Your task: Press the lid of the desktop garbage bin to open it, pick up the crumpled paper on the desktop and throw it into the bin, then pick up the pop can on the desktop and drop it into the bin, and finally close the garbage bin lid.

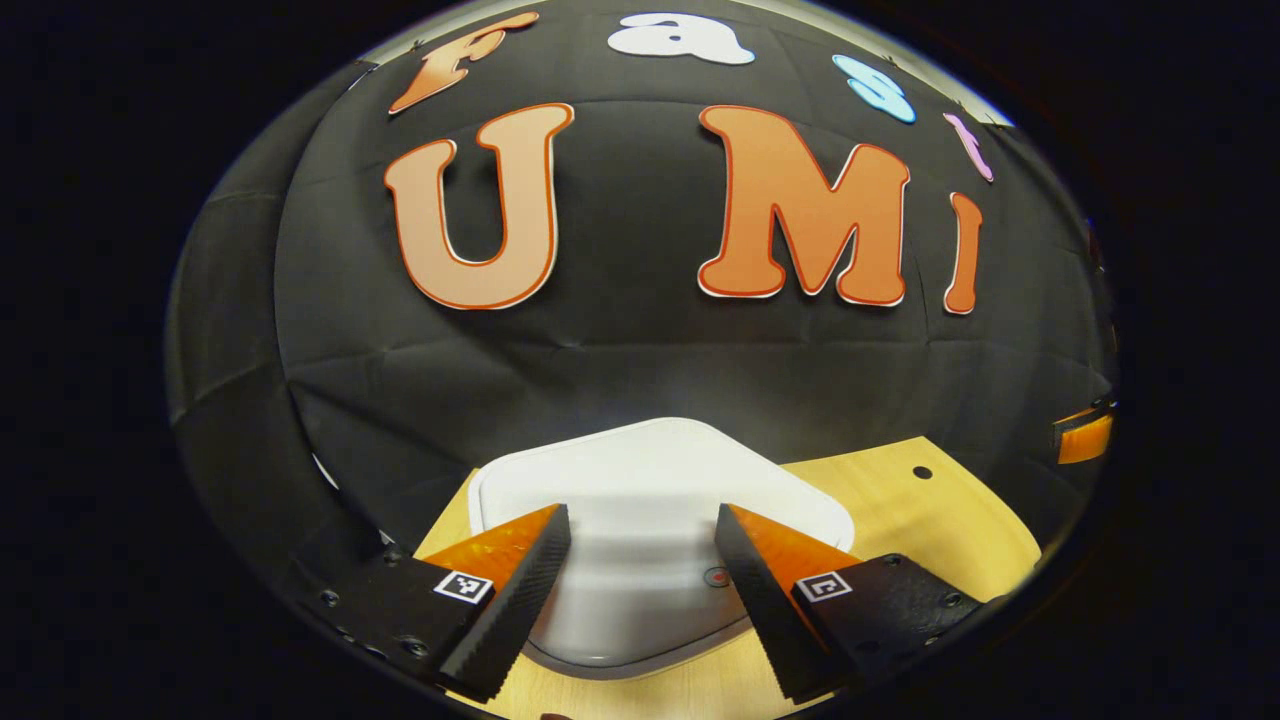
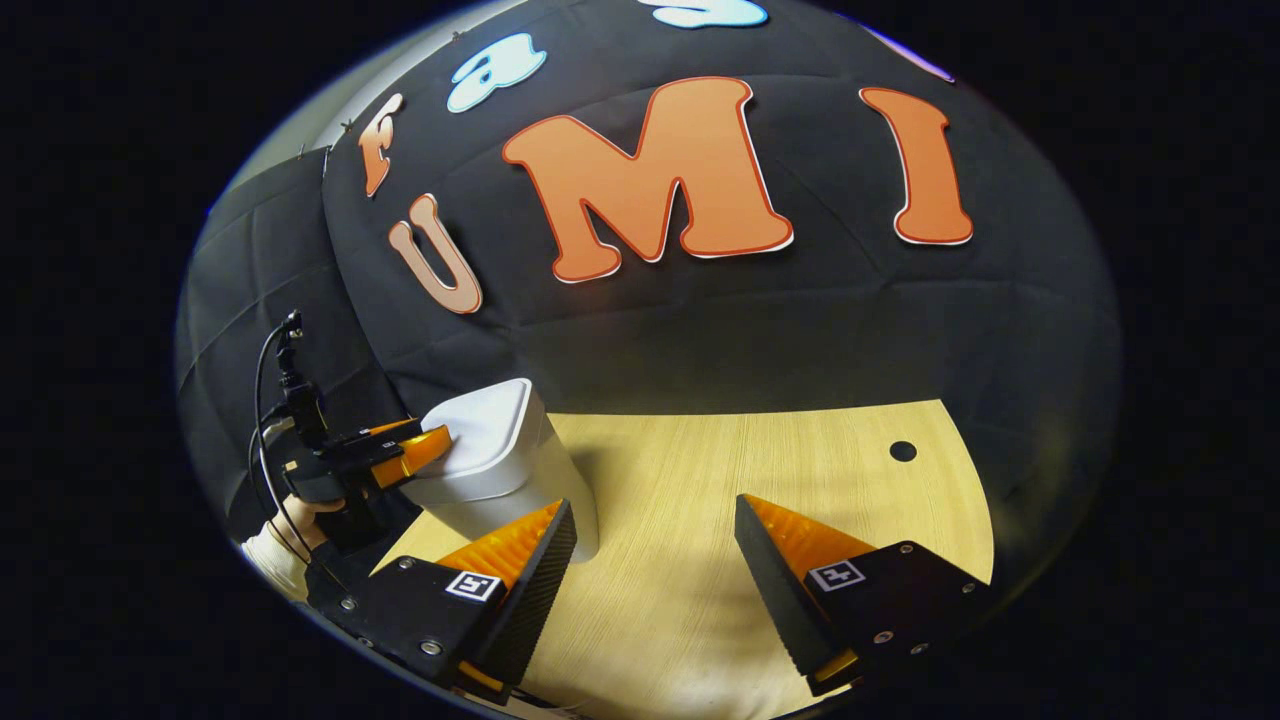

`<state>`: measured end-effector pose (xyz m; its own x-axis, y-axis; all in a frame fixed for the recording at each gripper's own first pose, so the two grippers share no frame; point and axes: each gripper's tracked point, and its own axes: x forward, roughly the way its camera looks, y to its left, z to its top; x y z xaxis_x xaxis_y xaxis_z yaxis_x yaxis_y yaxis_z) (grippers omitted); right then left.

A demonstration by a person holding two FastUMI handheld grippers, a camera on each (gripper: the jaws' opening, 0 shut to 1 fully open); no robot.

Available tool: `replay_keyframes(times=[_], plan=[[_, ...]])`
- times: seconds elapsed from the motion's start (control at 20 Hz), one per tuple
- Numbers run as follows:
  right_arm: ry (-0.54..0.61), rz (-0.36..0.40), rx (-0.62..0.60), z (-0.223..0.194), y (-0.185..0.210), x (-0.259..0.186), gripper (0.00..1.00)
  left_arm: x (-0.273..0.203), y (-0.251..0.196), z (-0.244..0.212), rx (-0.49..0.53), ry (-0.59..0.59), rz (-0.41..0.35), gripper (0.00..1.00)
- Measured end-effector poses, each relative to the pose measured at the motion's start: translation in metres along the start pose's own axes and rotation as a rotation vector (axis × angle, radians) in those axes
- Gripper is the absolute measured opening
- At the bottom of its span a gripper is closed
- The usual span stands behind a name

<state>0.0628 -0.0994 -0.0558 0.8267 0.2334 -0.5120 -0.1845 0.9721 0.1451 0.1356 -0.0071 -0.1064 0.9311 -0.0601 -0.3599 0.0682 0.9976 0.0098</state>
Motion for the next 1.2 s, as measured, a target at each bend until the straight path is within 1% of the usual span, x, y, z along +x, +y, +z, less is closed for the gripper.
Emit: replay_keyframes(times=[0.25,0.35,0.5,0.65,0.75,0.85,1.05,1.2], plan=[[-0.028,-0.026,-0.026,0.001,-0.004,-0.003,0.96,-0.015,-0.03,0.033,0.002,-0.072,-0.048,0.94],[-0.065,-0.037,-0.031,0.005,-0.007,-0.007,0.96,-0.024,-0.039,0.041,0.015,-0.09,-0.054,0.94],[-0.136,-0.08,-0.042,0.007,-0.019,-0.016,0.96,-0.037,-0.053,0.048,0.005,-0.123,-0.078,0.94],[-0.207,-0.133,-0.061,0.004,-0.032,-0.03,0.96,-0.05,-0.06,0.045,0.039,-0.139,-0.075,0.94],[-0.241,-0.171,-0.077,-0.003,-0.041,-0.04,0.96,-0.057,-0.066,0.04,0.027,-0.154,-0.083,0.93],[-0.249,-0.192,-0.079,-0.011,-0.047,-0.046,0.96,-0.063,-0.07,0.029,-0.001,-0.15,-0.088,0.93],[-0.256,-0.222,-0.046,-0.027,-0.055,-0.048,0.95,-0.07,-0.066,0.022,-0.045,-0.181,-0.072,0.93],[-0.241,-0.228,-0.042,-0.036,-0.055,-0.046,0.95,-0.069,-0.066,0.016,-0.053,-0.183,-0.066,0.93]])
